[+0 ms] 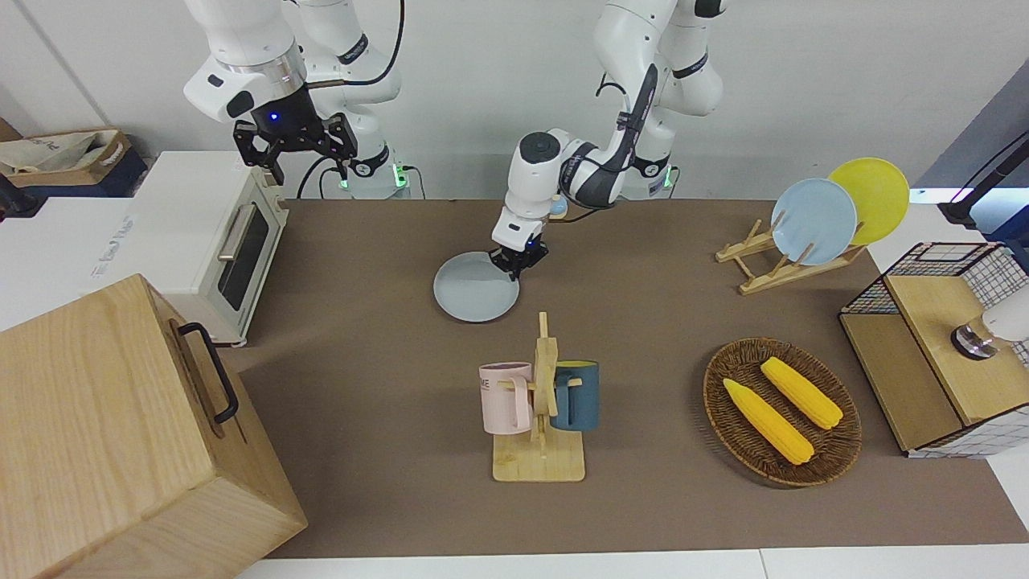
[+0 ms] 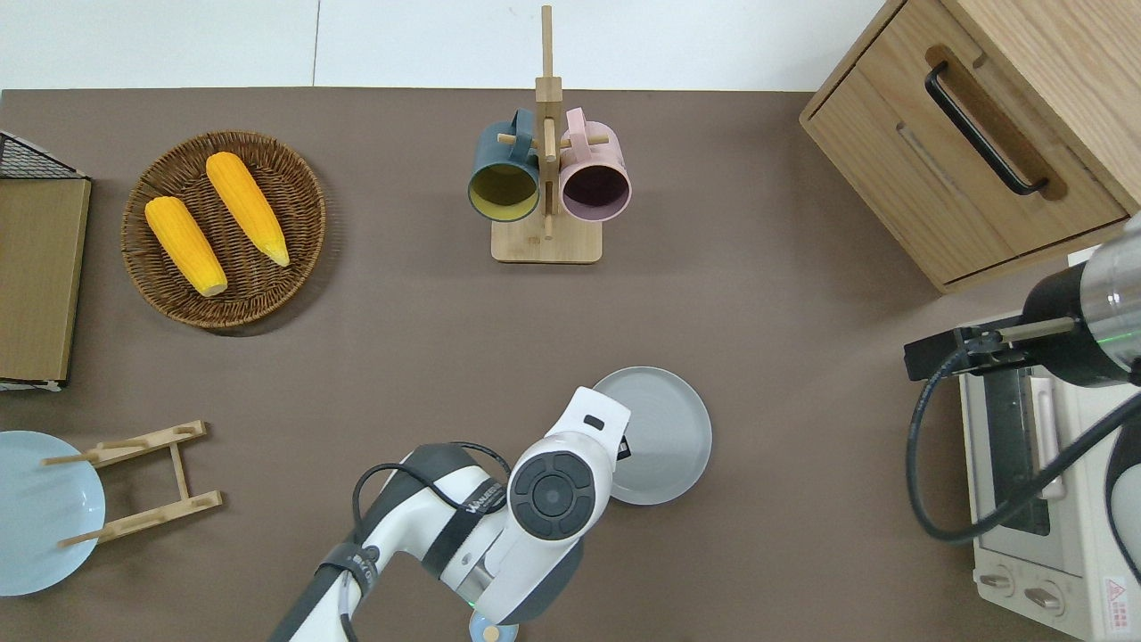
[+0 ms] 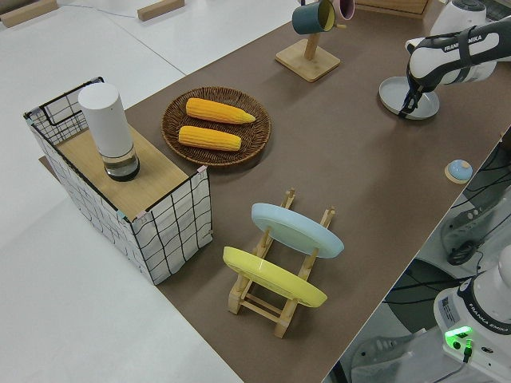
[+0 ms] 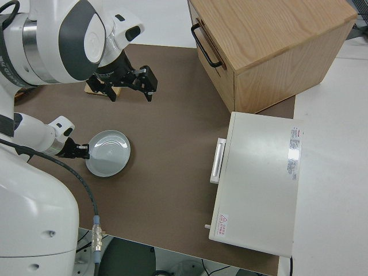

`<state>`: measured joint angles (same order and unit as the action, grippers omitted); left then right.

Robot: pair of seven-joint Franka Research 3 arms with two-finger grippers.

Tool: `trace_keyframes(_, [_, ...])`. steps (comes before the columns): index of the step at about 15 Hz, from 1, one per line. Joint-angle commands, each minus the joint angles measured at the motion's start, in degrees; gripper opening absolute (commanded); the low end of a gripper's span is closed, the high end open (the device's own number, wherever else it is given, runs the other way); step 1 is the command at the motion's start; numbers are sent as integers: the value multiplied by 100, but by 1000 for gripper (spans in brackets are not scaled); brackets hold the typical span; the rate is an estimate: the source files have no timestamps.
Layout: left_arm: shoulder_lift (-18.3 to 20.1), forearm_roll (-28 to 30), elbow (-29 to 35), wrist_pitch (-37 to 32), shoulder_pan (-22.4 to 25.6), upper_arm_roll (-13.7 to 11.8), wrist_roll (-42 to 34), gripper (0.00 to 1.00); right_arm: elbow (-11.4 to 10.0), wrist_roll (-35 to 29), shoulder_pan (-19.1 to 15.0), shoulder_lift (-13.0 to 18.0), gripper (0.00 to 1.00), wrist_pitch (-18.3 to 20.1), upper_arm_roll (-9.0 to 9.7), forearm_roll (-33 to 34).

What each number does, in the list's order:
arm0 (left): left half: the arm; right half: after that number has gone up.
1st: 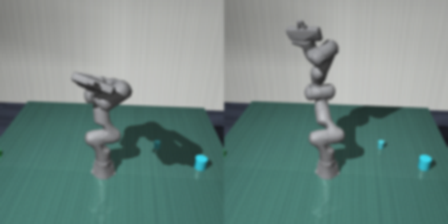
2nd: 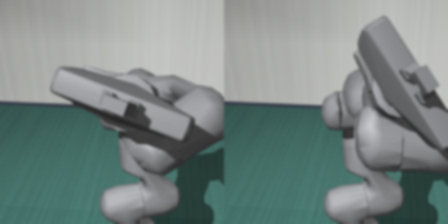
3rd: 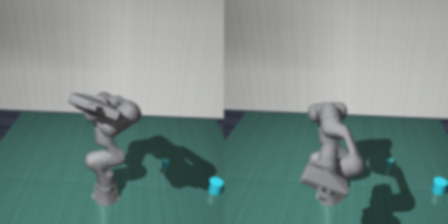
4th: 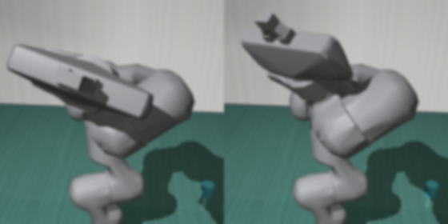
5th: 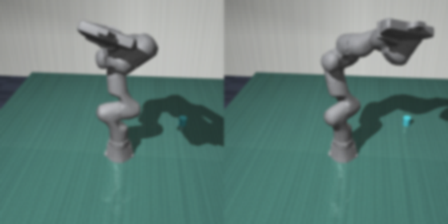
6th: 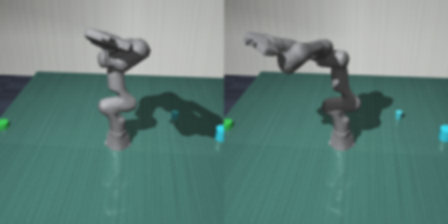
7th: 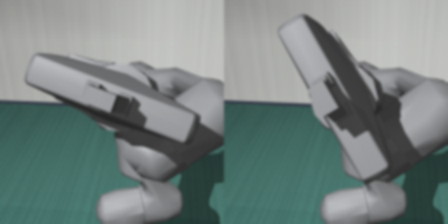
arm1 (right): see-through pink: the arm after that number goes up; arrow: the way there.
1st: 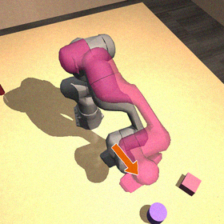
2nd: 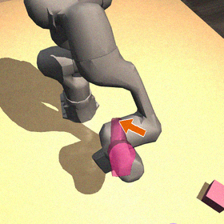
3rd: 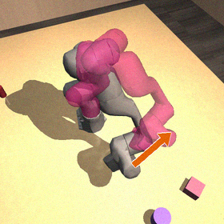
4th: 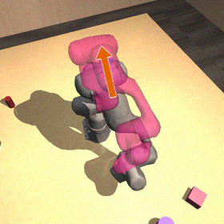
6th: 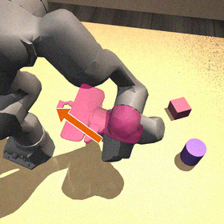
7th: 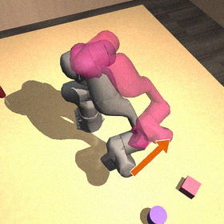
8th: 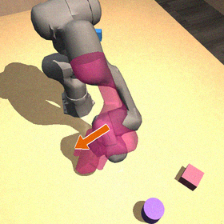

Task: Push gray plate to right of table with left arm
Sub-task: 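Push the gray plate with the left gripper across the table toward the toaster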

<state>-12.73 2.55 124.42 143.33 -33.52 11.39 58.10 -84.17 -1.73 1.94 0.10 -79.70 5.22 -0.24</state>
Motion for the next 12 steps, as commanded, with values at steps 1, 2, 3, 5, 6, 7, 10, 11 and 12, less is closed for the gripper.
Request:
trace_keyframes(1, [-608, 9, -593, 28, -128, 135, 404, 0, 6, 15, -62, 43, 983, 69, 23, -46])
trace_keyframes(2, [-678, 9, -707, 19, -198, 135, 474, 0, 6, 15, -62, 43, 983, 69, 32, -46])
trace_keyframes(3, [-740, 9, -795, 19, -269, 135, 579, 0, 6, 15, -62, 43, 983, 69, 32, -46])
trace_keyframes(5, [-889, 0, -1006, 2, -339, 135, 764, 0, -3, 15, -62, 43, 983, 69, 32, -46])
trace_keyframes(6, [-942, 0, -1103, -51, -427, 135, 834, 0, 5, 15, -62, 43, 983, 69, 32, -46])
trace_keyframes(7, [-977, 0, -1182, -60, -480, 135, 870, 0, -3, 6, -62, 43, 983, 69, 23, -46])
trace_keyframes(10, [-1170, -9, -1489, -69, -664, 127, 1089, 0, -3, 15, -62, 43, 983, 69, 32, -46])
trace_keyframes(11, [-1249, -9, -1578, -69, -760, 127, 1186, 0, -3, 6, -62, 43, 983, 69, 32, -46])
trace_keyframes(12, [-1302, 0, -1605, -60, -875, 118, 1265, 0, -3, 6, -62, 43, 983, 69, 32, -46])
